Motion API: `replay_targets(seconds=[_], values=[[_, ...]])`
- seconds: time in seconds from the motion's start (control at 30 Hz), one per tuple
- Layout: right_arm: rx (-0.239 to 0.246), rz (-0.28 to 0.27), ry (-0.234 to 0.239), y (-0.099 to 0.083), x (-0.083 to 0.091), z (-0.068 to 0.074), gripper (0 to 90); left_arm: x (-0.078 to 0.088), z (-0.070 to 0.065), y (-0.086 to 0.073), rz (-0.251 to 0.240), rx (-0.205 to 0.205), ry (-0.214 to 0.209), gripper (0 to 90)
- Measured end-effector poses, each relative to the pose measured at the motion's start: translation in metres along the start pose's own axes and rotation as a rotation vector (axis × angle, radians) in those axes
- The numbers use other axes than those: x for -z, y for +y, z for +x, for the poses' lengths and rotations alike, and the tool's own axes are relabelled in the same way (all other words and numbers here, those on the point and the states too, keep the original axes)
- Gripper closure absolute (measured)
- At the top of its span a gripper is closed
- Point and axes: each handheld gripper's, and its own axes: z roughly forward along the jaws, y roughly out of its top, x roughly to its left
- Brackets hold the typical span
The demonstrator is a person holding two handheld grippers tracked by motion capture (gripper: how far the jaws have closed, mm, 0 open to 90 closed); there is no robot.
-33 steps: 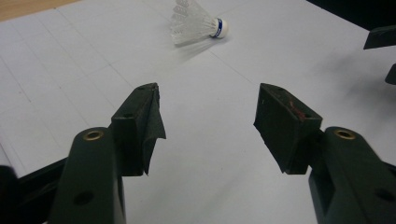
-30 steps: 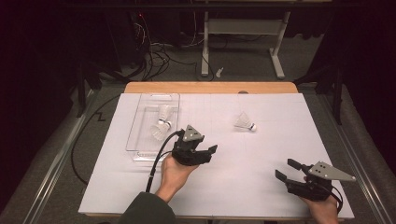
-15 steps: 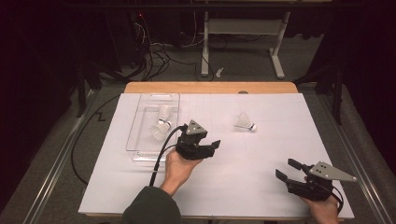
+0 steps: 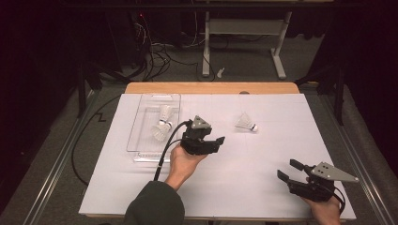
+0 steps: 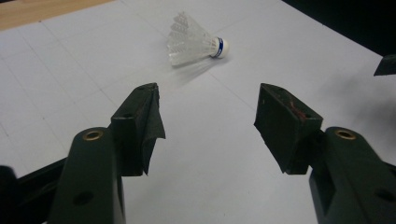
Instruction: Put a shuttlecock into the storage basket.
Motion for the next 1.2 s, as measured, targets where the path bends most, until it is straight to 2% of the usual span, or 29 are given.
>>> replay_targets(seconds=[0.13,0.33,0.5,0.8,0.97,1.2], values=[[-0.007,-0.002,-0.001,-0.001,0.002,-0.001,32.8,-0.007,-0.001,-0.002,0.025,-0.002,-0.004,40.5],[0.007,0.003,0.005,0.0,0.0,0.0,32.8,-0.012,-0.002,0.002,0.021,-0.008,0.0,40.5],[-0.001,-0.001,-0.002,0.0,0.002,-0.001,32.8,-0.015,0.003,0.004,0.007,0.016,-0.001,40.6],[0.004,0.001,0.004,0.0,0.001,0.0,32.8,-0.028,0.006,0.009,0.026,0.013,-0.002,40.4],[0.002,-0.002,0.002,0.0,0.001,0.0,32.8,-0.041,0.005,0.016,0.053,0.005,0.017,40.7],[-0.001,-0.002,0.002,-0.001,0.001,-0.001,32.8,-0.054,0.011,0.024,0.094,0.024,0.021,42.1]])
